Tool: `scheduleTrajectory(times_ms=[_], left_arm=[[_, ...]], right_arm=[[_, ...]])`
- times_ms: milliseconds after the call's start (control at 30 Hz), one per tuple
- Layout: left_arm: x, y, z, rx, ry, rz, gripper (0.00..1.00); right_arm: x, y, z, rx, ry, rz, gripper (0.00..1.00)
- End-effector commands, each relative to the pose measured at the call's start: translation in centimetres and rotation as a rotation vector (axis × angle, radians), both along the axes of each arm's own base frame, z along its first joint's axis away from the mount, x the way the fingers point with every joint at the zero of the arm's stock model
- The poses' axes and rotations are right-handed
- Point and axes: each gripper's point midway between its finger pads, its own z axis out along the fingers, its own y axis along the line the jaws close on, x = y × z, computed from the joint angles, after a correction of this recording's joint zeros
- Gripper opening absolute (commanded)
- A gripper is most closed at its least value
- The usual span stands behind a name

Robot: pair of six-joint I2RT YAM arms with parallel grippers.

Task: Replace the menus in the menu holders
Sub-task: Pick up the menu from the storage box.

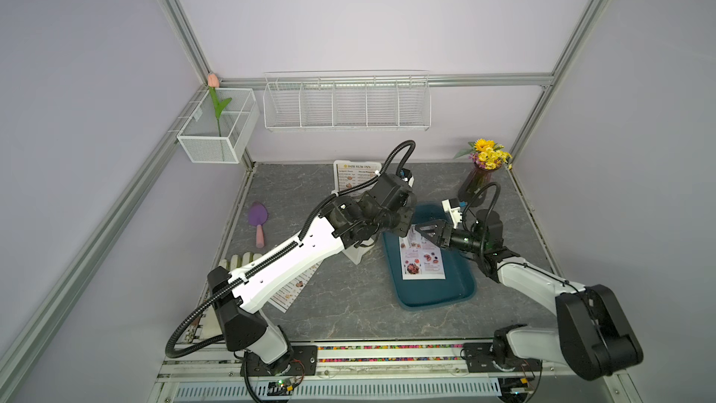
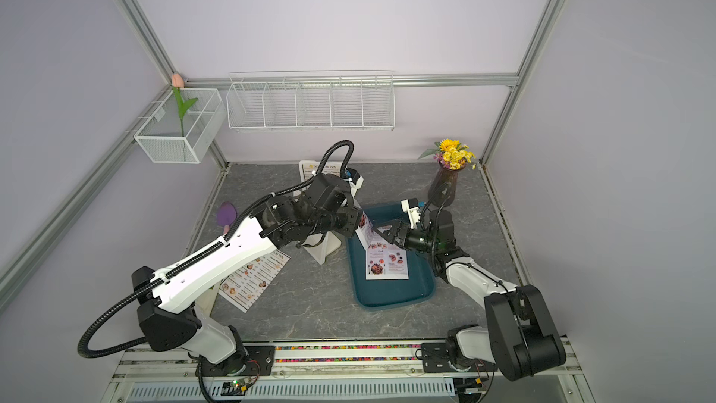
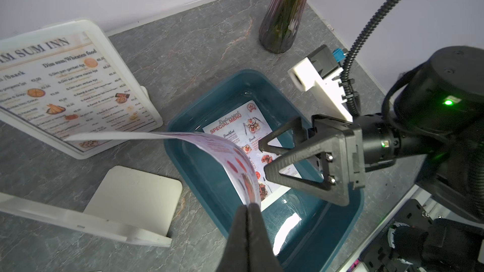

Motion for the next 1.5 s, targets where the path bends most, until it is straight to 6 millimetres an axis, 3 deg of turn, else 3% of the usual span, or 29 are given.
scheduleTrajectory(times_ms=[0,167,233,367,500,567,700,900,1067,1300,1467], left_arm=[[-0.5,-0.9,-0.2,0.031,0.017,-0.063,0.00],[-0.1,-2.3,0.0,0.031,0.021,-0.092,0.00],[0.1,-3.0,0.2,0.027,0.021,-0.104,0.00],[0.5,-3.7,0.3,0.031,0.013,-0.115,0.00],[0.0,-4.7,0.9,-0.012,0.021,-0.158,0.00],[-0.4,-4.9,1.4,-0.033,0.025,-0.182,0.00],[-1.0,-5.2,3.1,-0.078,0.006,-0.222,0.00],[-1.7,-5.5,5.3,-0.143,-0.017,-0.267,0.00],[-2.1,-5.0,7.2,-0.185,-0.044,-0.270,0.00],[-2.9,-3.7,7.9,-0.193,-0.049,-0.268,0.00],[-2.8,-2.8,8.4,-0.201,-0.059,-0.240,0.00]], right_arm=[[0.2,0.0,1.8,0.158,-0.009,0.034,0.99],[1.0,-0.1,1.8,0.302,0.053,0.017,0.99],[1.0,-0.3,1.1,0.298,0.067,-0.012,1.00],[0.4,-0.6,1.9,0.295,0.070,-0.028,0.99],[-0.2,-1.1,3.7,0.259,0.061,-0.071,0.98],[-0.1,-2.7,5.3,0.231,0.050,-0.133,0.98],[-2.1,-4.8,7.3,0.043,0.044,-0.228,0.99],[-3.7,-6.5,9.5,0.056,0.011,-0.244,0.97],[-4.6,-6.9,10.8,0.014,-0.063,-0.248,0.95],[-5.6,-7.3,13.6,0.041,-0.231,-0.248,0.96],[-5.6,-7.5,13.8,0.073,-0.275,-0.253,0.98]])
